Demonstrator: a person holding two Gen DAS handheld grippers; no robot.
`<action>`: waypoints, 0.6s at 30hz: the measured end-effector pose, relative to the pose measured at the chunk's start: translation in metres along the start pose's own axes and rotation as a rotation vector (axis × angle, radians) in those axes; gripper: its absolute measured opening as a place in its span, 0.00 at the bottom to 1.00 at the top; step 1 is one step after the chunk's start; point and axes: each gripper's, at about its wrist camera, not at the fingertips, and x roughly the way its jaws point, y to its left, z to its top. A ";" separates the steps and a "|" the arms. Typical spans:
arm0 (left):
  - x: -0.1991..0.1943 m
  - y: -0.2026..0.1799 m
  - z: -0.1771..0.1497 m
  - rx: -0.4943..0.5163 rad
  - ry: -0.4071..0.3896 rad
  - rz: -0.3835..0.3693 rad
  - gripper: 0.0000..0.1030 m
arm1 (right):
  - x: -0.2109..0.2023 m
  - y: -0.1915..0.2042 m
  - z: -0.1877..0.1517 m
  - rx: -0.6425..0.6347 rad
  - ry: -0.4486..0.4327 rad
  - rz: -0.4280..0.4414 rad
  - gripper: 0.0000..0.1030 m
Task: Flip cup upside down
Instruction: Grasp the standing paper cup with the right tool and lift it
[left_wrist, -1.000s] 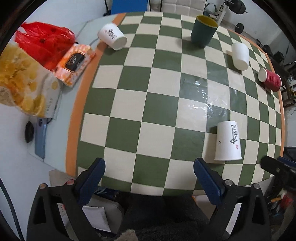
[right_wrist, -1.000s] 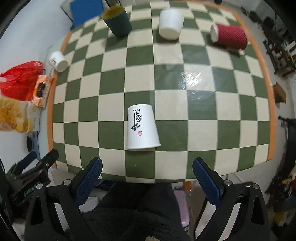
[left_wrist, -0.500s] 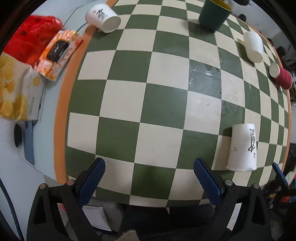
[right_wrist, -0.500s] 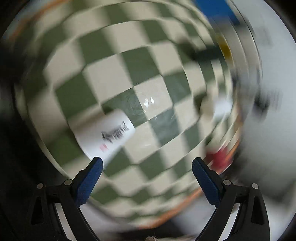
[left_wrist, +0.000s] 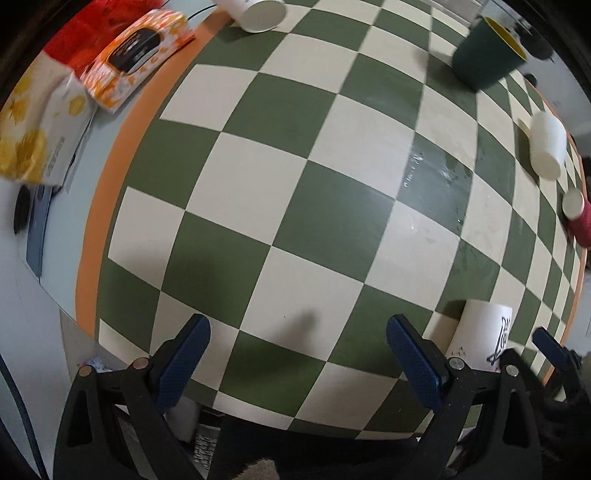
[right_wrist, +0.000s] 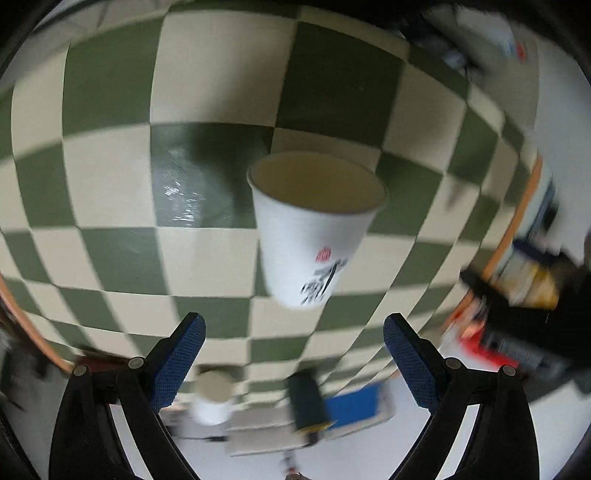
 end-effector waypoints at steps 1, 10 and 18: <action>0.002 0.002 0.000 -0.012 0.001 0.001 0.95 | 0.005 0.002 0.000 -0.029 -0.013 -0.024 0.96; 0.018 0.021 -0.009 -0.097 0.017 -0.003 0.95 | 0.044 0.019 -0.017 -0.307 -0.167 -0.131 0.96; 0.027 0.036 -0.016 -0.122 0.028 0.005 0.95 | 0.064 0.013 -0.007 -0.316 -0.208 -0.152 0.92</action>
